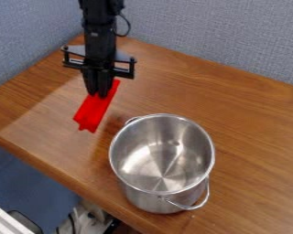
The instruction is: Move the red object from the metal pot to the table
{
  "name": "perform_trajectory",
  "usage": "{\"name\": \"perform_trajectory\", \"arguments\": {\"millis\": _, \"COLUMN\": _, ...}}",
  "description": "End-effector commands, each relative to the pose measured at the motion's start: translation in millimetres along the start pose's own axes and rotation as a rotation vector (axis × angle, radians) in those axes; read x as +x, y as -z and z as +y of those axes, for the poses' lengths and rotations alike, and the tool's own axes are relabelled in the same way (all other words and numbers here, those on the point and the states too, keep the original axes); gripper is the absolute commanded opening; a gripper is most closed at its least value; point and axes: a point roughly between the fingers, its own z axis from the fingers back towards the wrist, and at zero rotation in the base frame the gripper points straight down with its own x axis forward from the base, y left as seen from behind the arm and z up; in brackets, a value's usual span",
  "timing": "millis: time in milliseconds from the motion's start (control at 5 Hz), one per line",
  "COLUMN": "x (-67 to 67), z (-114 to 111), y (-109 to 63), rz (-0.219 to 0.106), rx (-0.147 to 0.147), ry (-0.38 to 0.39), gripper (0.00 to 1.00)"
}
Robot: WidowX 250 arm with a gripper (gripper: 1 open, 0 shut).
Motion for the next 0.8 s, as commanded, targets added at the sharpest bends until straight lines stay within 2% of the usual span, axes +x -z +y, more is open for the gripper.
{"name": "perform_trajectory", "arguments": {"millis": 0, "x": 14.4, "z": 6.2, "y": -11.4, "rz": -0.056, "rx": -0.007, "ry": -0.011, "gripper": 0.0}}
{"name": "perform_trajectory", "arguments": {"millis": 600, "x": 18.7, "z": 8.6, "y": -25.1, "rz": -0.096, "rx": -0.016, "ry": -0.011, "gripper": 0.0}}
